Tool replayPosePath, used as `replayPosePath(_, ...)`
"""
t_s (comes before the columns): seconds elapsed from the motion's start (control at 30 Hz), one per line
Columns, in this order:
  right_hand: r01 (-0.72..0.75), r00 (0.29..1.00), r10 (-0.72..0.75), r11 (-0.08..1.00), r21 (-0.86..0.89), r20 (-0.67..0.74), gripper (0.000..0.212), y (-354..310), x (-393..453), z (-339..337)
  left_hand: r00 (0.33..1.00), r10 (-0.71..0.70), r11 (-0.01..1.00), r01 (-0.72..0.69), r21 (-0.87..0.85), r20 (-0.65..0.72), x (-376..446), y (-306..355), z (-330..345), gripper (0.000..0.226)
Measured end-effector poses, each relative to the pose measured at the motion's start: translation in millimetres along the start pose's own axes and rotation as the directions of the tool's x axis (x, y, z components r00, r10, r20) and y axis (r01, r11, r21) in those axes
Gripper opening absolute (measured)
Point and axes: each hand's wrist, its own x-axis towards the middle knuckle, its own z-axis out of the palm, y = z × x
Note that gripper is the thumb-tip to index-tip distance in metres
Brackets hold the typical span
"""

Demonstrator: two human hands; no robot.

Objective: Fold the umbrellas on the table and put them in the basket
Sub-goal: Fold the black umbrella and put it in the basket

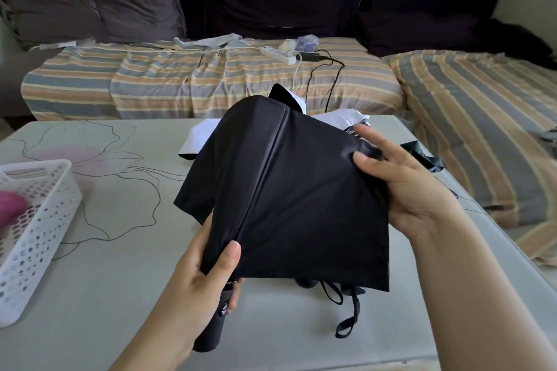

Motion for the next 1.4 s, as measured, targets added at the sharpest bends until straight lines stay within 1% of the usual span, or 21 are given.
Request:
replayPosePath(0.07, 0.048, 0.996, -0.049, 0.999, 0.021, 0.071, 0.05, -5.9, -2.1, -3.6, 1.0, 0.007, 1.0, -0.007, -0.002, 0.001, -0.1, -0.4, 0.3, 0.048)
replayPosePath(0.1, 0.038, 0.995, -0.036, 0.999, -0.026, 0.091, 0.052, -7.1, -1.7, -7.4, 1.0, 0.014, 1.0, -0.014, 0.001, 0.008, -0.2, 0.2, 0.2, 0.049)
replayPosePath(0.13, 0.011, 0.996, 0.001, 0.992, -0.126, 0.094, 0.054, -8.5, -2.1, -10.2, 1.0, 0.023, 1.0, -0.024, 0.012, 0.018, 0.1, -1.0, -0.9, 0.053)
replayPosePath(0.17, -0.015, 0.995, 0.042, 0.959, -0.281, 0.089, 0.053, -8.5, -1.2, -14.2, 0.999, 0.029, 0.999, -0.03, 0.026, 0.028, -0.3, -1.2, -2.0, 0.057)
replayPosePath(0.23, -0.066, 0.986, 0.142, 0.821, -0.567, 0.09, 0.048, -8.6, -1.7, -17.4, 0.998, 0.024, 0.998, -0.028, 0.05, 0.065, -1.2, -2.0, -4.8, 0.062)
replayPosePath(0.3, -0.098, 0.971, 0.219, 0.727, -0.679, 0.095, 0.052, -10.3, -2.1, -15.9, 0.992, 0.012, 0.998, -0.021, 0.067, 0.126, -3.5, -1.8, -5.2, 0.064)
replayPosePath(0.4, -0.101, 0.954, 0.279, 0.65, -0.753, 0.113, 0.051, -16.1, -1.5, -11.5, 0.981, 0.001, 0.996, -0.019, 0.09, 0.194, -4.9, -3.3, -4.6, 0.069)
replayPosePath(0.47, -0.105, 0.945, 0.302, 0.637, -0.764, 0.122, 0.046, -18.1, -1.3, -9.0, 0.974, 0.007, 0.994, -0.033, 0.107, 0.228, -4.6, -4.5, -4.8, 0.074)
replayPosePath(0.57, -0.108, 0.952, 0.285, 0.658, -0.745, 0.113, 0.041, -14.8, -2.4, -4.7, 0.968, 0.012, 0.992, -0.043, 0.121, 0.25, -3.5, -5.4, -5.6, 0.077)
replayPosePath(0.7, -0.111, 0.973, 0.212, 0.774, -0.623, 0.09, 0.007, -14.7, -9.0, 1.0, 0.976, -0.017, 0.995, -0.006, 0.104, 0.219, -2.5, -5.2, -4.9, 0.071)
replayPosePath(0.73, -0.098, 0.98, 0.183, 0.794, -0.6, 0.083, 0.005, -15.3, -9.9, 0.9, 0.977, -0.027, 0.996, 0.008, 0.091, 0.209, -2.5, -4.7, -4.4, 0.07)
replayPosePath(0.9, -0.006, 0.996, 0.051, 0.872, -0.49, 0.078, 0.009, -12.2, -11.3, 2.6, 0.978, -0.027, 0.996, 0.009, 0.089, 0.206, -3.4, -2.3, -4.3, 0.069)
replayPosePath(1.0, -0.001, 0.992, 0.059, 0.891, -0.455, 0.112, 0.015, -11.9, -10.3, 0.6, 0.975, -0.017, 0.996, -0.004, 0.092, 0.22, -4.1, -3.9, -7.0, 0.071)
replayPosePath(1.1, -0.004, 0.989, 0.063, 0.917, -0.398, 0.136, 0.012, -12.7, -7.6, -2.4, 0.974, -0.016, 0.995, -0.006, 0.095, 0.225, -4.0, -4.4, -8.0, 0.07)
replayPosePath(1.13, 0.0, 0.989, 0.06, 0.915, -0.404, 0.135, 0.015, -12.2, -5.9, -4.0, 0.974, -0.016, 0.995, -0.006, 0.098, 0.225, -3.9, -4.2, -8.1, 0.069)
replayPosePath(1.17, 0.015, 0.99, 0.051, 0.89, -0.456, 0.132, 0.02, -12.3, -4.7, -5.8, 0.974, -0.015, 0.995, -0.008, 0.103, 0.227, -3.8, -3.7, -7.9, 0.069)
replayPosePath(1.23, 0.045, 0.988, 0.059, 0.777, -0.628, 0.143, 0.035, -17.4, -5.1, -7.9, 0.971, -0.004, 0.992, -0.026, 0.124, 0.24, -3.7, -2.6, -7.3, 0.07)
replayPosePath(1.27, 0.051, 0.984, 0.08, 0.724, -0.688, 0.157, 0.04, -21.3, -6.0, -8.3, 0.969, 0.002, 0.99, -0.037, 0.138, 0.247, -4.0, -2.3, -7.0, 0.07)
replayPosePath(1.3, 0.05, 0.981, 0.101, 0.701, -0.712, 0.168, 0.042, -24.5, -6.8, -8.7, 0.967, 0.006, 0.987, -0.046, 0.152, 0.253, -4.3, -2.0, -6.6, 0.069)
replayPosePath(1.33, 0.045, 0.98, 0.108, 0.705, -0.708, 0.17, 0.043, -25.8, -7.6, -8.0, 0.965, 0.008, 0.985, -0.053, 0.164, 0.263, -4.6, -2.0, -6.3, 0.067)
replayPosePath(1.4, 0.049, 0.988, 0.06, 0.75, -0.66, 0.142, 0.04, -21.8, -9.2, -3.6, 0.959, 0.006, 0.983, -0.057, 0.173, 0.283, -5.5, -1.6, -5.2, 0.065)
